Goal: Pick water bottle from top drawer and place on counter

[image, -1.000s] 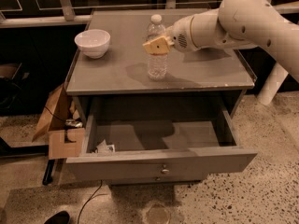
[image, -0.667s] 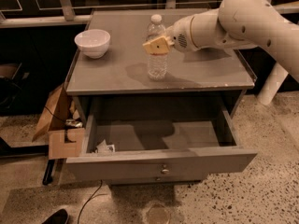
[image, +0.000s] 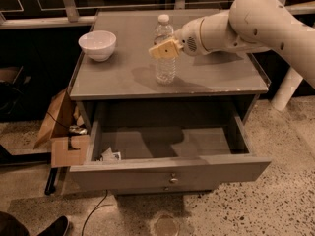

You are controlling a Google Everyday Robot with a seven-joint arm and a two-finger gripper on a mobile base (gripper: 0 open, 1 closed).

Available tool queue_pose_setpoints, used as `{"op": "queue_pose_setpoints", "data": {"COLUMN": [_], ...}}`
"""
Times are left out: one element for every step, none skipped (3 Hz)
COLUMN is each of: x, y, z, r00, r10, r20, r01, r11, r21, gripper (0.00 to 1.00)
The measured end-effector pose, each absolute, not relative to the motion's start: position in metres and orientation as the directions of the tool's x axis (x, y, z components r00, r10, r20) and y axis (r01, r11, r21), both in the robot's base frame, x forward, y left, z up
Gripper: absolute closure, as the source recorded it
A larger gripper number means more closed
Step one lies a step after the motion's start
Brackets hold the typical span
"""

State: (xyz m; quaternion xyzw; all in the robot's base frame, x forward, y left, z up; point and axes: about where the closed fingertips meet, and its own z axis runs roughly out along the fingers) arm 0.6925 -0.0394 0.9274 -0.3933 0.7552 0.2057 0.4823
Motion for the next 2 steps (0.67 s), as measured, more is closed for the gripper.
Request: {"op": "queue_pose_setpoints", "data": {"x": [0.6925, 0.6925], "y": [-0.0394, -0.0394], "z": [0.9274, 0.9274], "r00": [-0.225, -0.225], "r10": [-0.396, -0.396], "r20": [-0.89, -0.89], "r01": [-0.793, -0.793], "r11": [0.606, 0.606], "r21": [-0.069, -0.069], "gripper": [0.0, 0.0]}}
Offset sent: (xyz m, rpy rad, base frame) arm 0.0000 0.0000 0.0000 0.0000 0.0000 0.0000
